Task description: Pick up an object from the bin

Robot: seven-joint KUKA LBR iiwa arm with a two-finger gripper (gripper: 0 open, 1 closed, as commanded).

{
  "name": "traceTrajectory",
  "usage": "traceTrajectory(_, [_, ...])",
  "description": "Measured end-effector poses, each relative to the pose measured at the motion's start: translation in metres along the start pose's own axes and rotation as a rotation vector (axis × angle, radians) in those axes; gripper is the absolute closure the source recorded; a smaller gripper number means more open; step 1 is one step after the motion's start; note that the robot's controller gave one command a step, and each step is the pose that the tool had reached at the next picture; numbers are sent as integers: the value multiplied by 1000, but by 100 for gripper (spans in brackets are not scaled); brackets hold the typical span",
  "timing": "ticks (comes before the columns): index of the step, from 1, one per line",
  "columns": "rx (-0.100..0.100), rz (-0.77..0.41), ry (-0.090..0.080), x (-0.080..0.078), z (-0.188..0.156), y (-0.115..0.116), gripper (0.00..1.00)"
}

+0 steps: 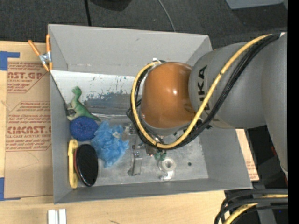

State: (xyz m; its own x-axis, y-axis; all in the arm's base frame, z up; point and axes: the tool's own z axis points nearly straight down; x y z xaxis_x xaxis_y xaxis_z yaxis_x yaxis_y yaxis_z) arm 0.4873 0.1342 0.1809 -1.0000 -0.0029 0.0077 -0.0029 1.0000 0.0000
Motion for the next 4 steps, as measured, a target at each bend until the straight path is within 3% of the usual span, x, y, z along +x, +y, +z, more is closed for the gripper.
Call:
traceTrajectory(1, [-1,2,-8,-2,-5,-1,0])
traceTrajectory(3, [-3,26,-11,-46,78,31,0])
traceTrajectory(4, [-6,73,-15,-54,89,14,100])
